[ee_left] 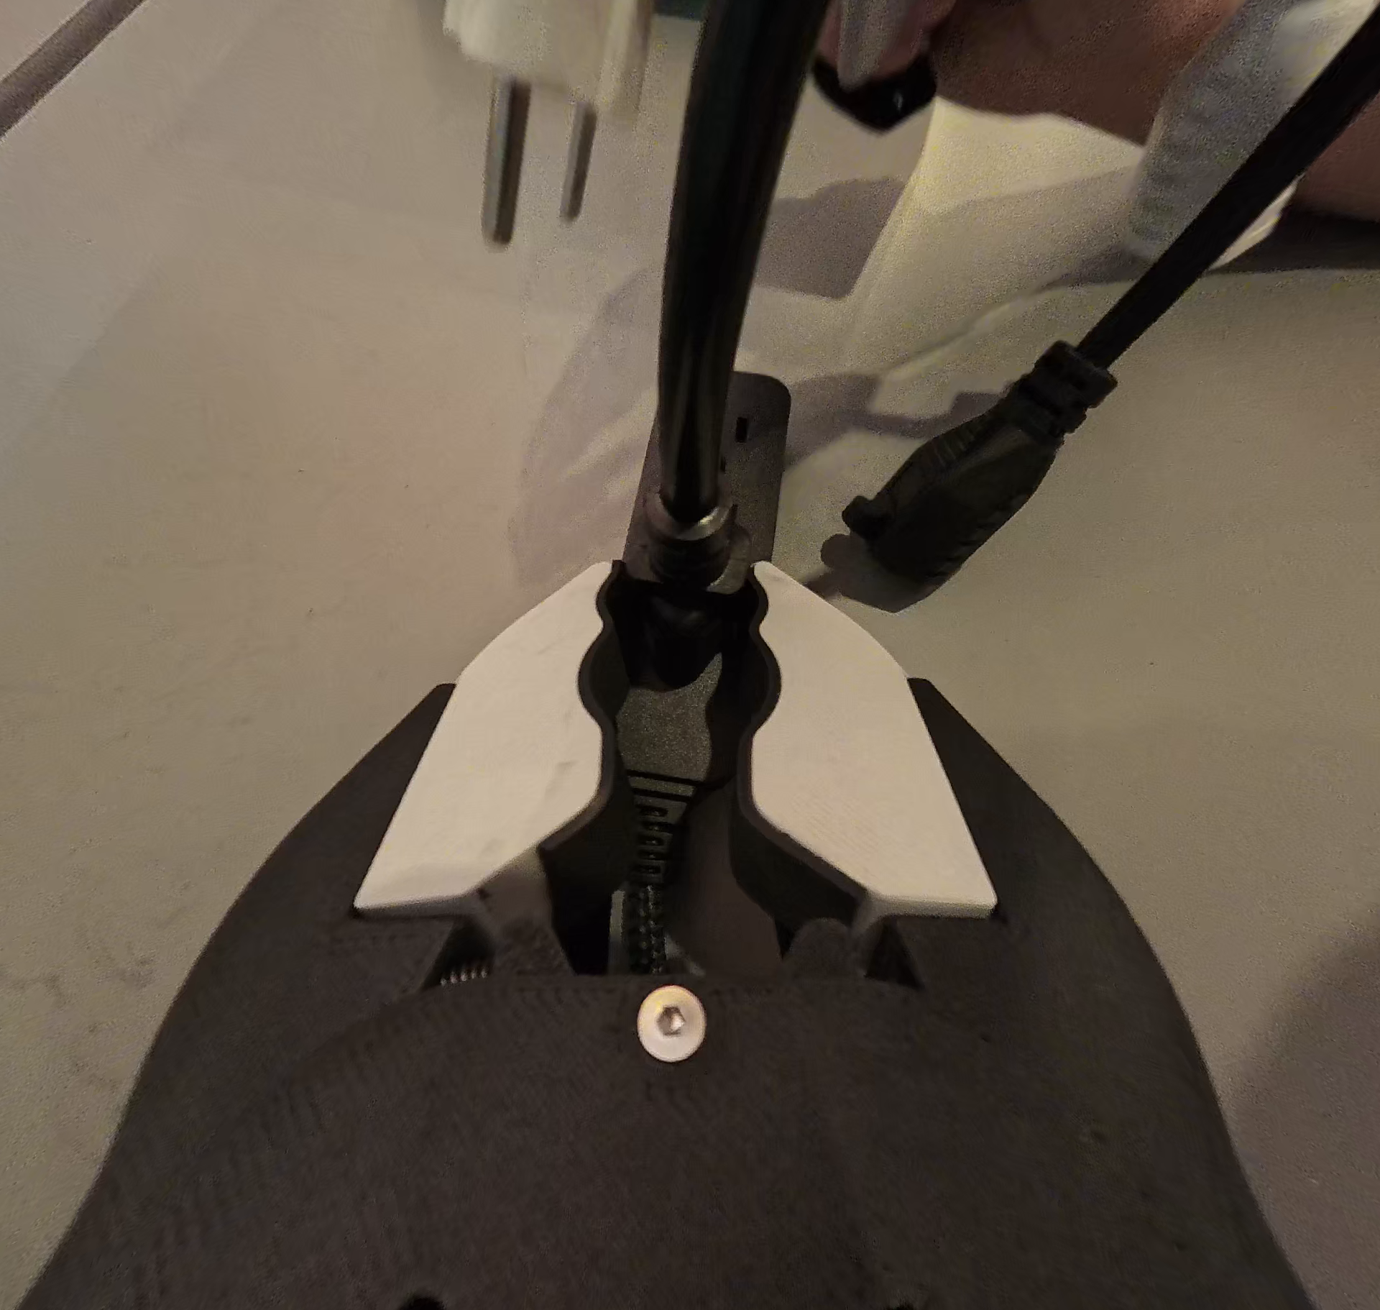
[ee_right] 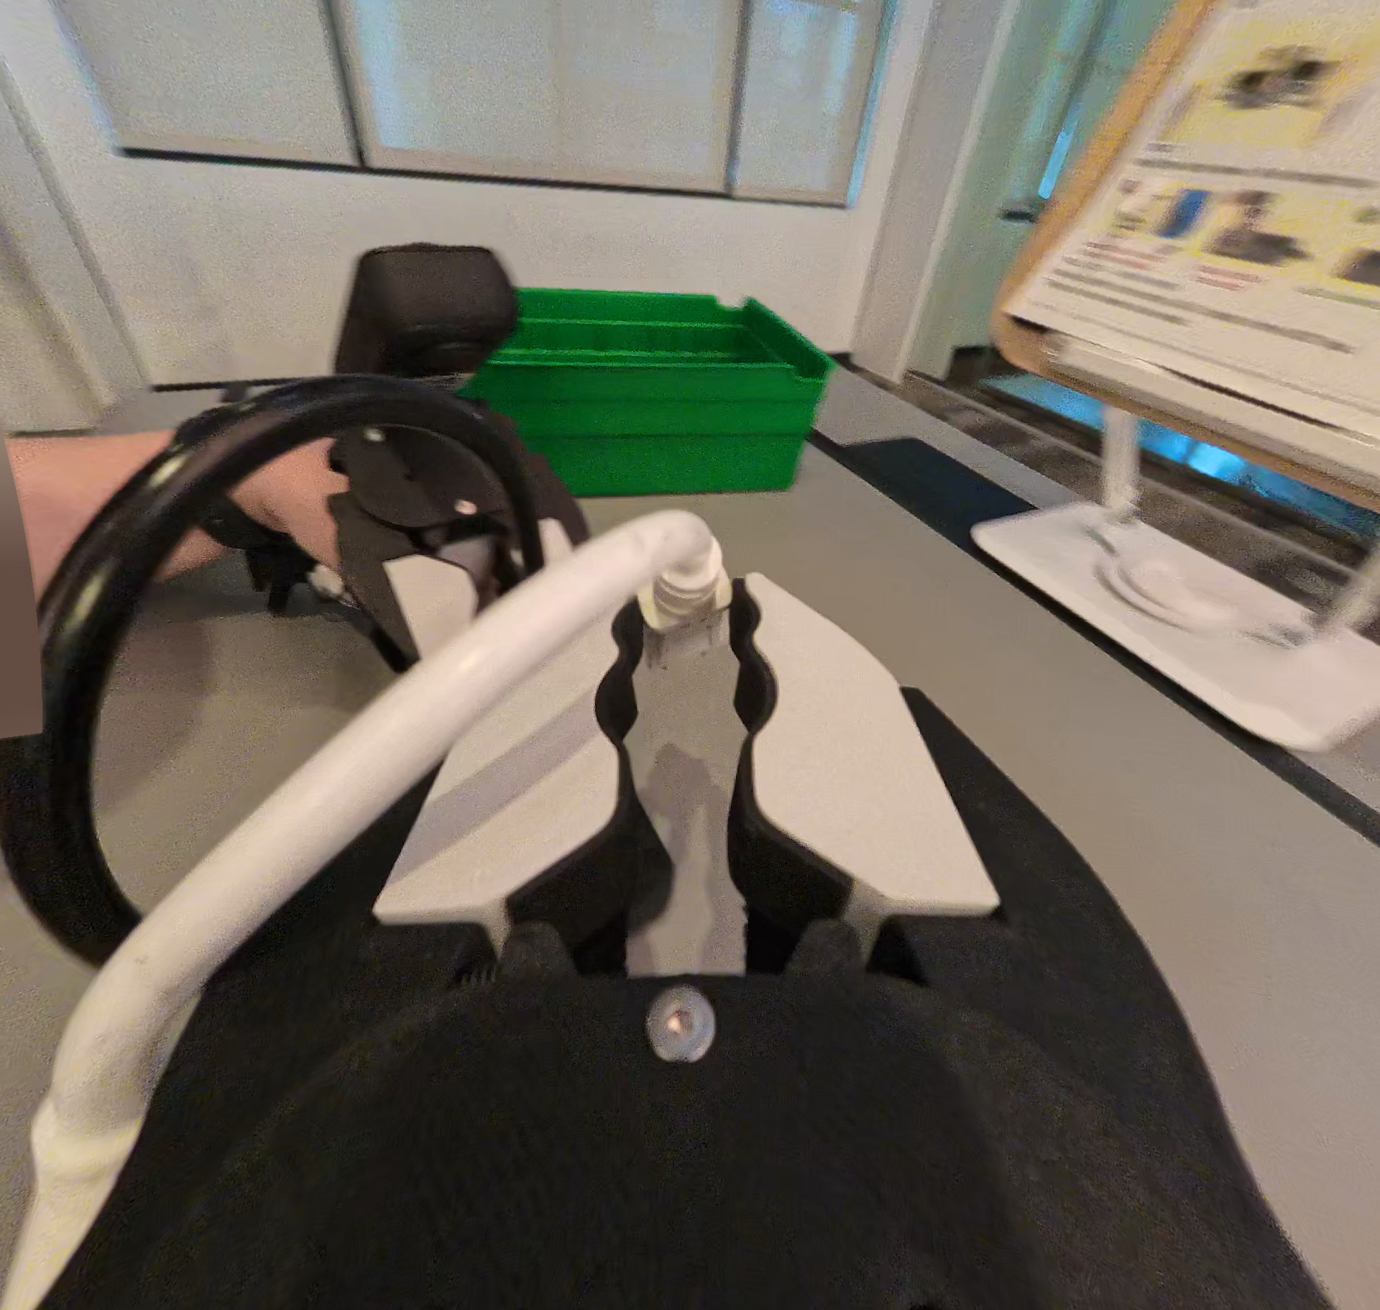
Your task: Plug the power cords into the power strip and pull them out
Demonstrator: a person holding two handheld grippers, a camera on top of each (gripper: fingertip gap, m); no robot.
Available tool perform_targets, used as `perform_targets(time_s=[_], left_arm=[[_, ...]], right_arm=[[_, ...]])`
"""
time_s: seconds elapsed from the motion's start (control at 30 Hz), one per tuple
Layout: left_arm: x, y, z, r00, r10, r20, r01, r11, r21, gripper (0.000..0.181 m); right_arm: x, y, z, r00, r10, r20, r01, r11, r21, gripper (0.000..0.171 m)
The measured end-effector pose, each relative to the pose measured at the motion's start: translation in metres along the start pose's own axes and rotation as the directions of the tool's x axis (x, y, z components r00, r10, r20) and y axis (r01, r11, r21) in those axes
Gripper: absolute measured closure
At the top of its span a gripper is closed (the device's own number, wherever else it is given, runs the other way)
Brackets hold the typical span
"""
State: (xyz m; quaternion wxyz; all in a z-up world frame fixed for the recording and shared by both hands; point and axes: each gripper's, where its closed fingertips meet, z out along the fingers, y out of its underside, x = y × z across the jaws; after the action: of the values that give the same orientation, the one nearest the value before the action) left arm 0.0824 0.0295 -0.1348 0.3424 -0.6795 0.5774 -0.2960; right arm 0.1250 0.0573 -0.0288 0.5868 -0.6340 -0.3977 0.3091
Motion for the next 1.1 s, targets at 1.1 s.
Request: perform_targets(time_s=[1.1], left_arm=[[-0.009, -0.025, -0.047, 0.991, -0.135, -0.018, 0.136, 0.985, 0.104, 0.129]], right_arm=[[0.281, 0.064, -0.307, 0.674, -0.7, -0.238, -0.144, 0.191, -0.971, 0.137]])
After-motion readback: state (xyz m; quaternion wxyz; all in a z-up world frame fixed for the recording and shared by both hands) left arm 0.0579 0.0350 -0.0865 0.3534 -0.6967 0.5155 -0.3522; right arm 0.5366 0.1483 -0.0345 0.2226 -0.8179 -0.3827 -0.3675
